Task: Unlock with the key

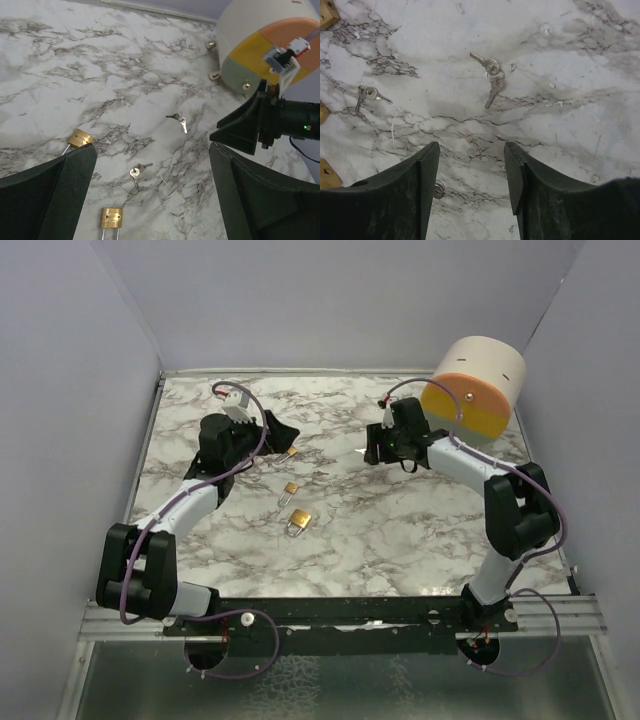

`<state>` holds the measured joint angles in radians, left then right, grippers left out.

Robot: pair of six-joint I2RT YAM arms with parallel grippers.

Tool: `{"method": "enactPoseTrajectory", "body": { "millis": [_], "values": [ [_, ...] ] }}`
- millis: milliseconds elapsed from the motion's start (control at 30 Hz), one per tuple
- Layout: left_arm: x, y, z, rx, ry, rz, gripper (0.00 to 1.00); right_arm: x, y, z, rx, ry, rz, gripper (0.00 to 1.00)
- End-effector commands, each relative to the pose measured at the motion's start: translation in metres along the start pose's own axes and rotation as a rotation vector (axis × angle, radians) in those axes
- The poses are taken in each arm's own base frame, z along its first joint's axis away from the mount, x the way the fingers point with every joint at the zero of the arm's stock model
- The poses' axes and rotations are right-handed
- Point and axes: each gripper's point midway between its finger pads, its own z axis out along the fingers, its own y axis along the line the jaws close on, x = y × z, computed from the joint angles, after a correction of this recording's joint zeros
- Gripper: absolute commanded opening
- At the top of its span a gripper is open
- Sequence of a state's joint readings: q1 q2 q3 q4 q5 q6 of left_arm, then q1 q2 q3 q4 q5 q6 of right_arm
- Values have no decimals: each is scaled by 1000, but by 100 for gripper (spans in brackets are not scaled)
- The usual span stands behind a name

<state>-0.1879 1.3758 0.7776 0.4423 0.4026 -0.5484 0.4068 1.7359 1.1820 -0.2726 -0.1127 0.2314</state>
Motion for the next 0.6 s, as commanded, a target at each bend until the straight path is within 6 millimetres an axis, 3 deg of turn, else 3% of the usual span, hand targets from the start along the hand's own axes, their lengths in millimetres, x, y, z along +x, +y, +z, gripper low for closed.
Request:
{"method": "enactPoseTrajectory", "body": {
  "millis": [0,300,567],
  "values": [
    [14,-10,5,5,53,55,99,-1,9,15,-33,31,17,53],
    [31,-16,6,19,98,59,99,8,-1,48,6,89,47,50],
    [33,-13,3,6,111,74,99,14,-11,69,47,128,42,46]
  ]
}}
